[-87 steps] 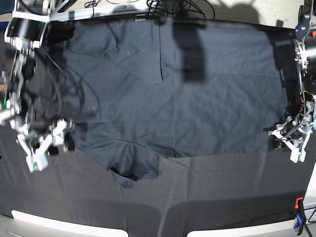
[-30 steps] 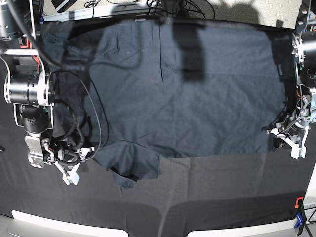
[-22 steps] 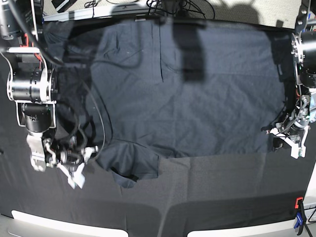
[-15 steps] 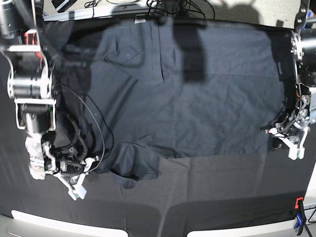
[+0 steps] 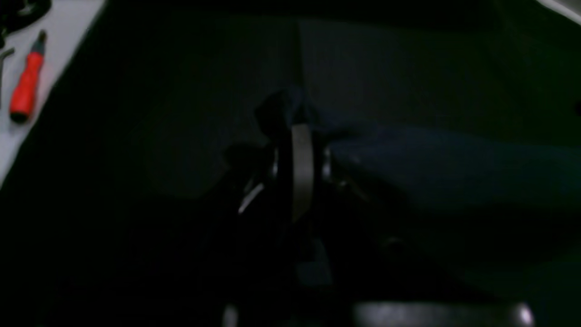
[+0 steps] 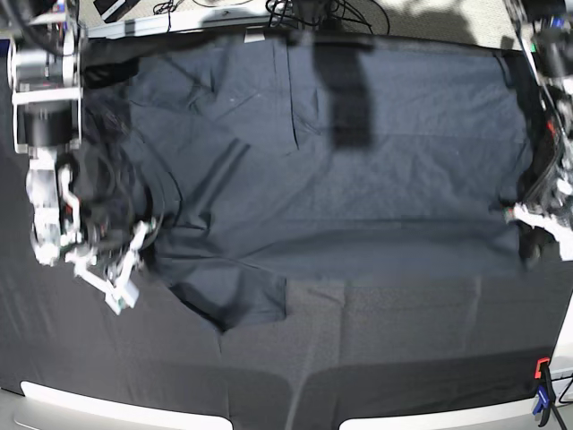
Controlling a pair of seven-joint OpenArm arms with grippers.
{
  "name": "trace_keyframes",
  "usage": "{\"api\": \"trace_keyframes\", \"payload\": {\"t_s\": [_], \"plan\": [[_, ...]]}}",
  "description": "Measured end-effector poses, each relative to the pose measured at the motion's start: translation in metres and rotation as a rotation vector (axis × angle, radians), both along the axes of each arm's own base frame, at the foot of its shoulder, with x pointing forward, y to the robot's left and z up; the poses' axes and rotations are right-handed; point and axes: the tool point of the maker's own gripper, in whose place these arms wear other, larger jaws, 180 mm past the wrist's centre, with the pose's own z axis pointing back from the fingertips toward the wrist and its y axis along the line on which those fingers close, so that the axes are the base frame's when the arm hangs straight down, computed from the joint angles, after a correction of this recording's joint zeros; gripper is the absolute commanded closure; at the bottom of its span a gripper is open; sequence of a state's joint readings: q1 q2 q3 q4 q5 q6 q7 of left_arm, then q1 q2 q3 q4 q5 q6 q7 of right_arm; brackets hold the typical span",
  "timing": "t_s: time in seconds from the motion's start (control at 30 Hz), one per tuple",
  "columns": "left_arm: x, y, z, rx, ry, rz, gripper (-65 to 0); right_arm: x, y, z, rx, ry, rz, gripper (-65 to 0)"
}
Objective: Layout the t-shirt on the table in an organized manner, then fold the t-shirt properly
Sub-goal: 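Grasp the shirt sides and fold them toward the collar with both grippers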
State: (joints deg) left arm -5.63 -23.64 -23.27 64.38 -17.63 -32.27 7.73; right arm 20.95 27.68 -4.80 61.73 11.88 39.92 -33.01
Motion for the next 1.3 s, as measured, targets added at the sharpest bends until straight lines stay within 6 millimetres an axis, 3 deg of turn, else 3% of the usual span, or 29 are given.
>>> {"api": "trace_keyframes", "payload": {"t_s": [0.13, 0.23, 0.33, 0.73, 0.93, 1.03, 1.2, 1.3], "plan": [[-0.012, 0.000, -0.003, -0.008, 0.006, 0.001, 0.0, -0.011, -0.001, 0.010, 0.019, -0.054, -0.013, 0.0], [-0.016, -0.002, -0.004, -0.006, 0.013, -0.009, 0.0, -0.015, -0.011, 0.030, 0.029, -0.127, -0.046, 0.0], [-0.024, -0.004, -0.017, -0.017, 0.071, -0.014, 0.0, -0.025, -0.026, 0.042, 0.025, -0.173, -0.086, 0.0], [-0.033, -0.013, -0.024, -0.059, 0.108, -0.042, 0.0, -0.081, -0.042, 0.054, 0.038, -0.213, -0.138, 0.0], [-0.051, -0.010, 0.003, -0.029, 0.042, -0.048, 0.0, -0.110, -0.051, 0.044, 0.015, -0.175, -0.159, 0.0], [-0.065, 0.000, 0.012, 0.003, 0.034, -0.026, 0.0, -0.121, -0.045, 0.043, 0.042, -0.166, -0.153, 0.0], [-0.078, 0.022, 0.030, -0.026, -0.028, 0.056, 0.0, -0.125, -0.031, 0.038, 0.089, -0.163, -0.158, 0.0], [-0.081, 0.023, 0.027, -0.030, -0.007, 0.052, 0.0, -0.126, -0.028, 0.036, 0.100, -0.162, -0.162, 0.0]]}}
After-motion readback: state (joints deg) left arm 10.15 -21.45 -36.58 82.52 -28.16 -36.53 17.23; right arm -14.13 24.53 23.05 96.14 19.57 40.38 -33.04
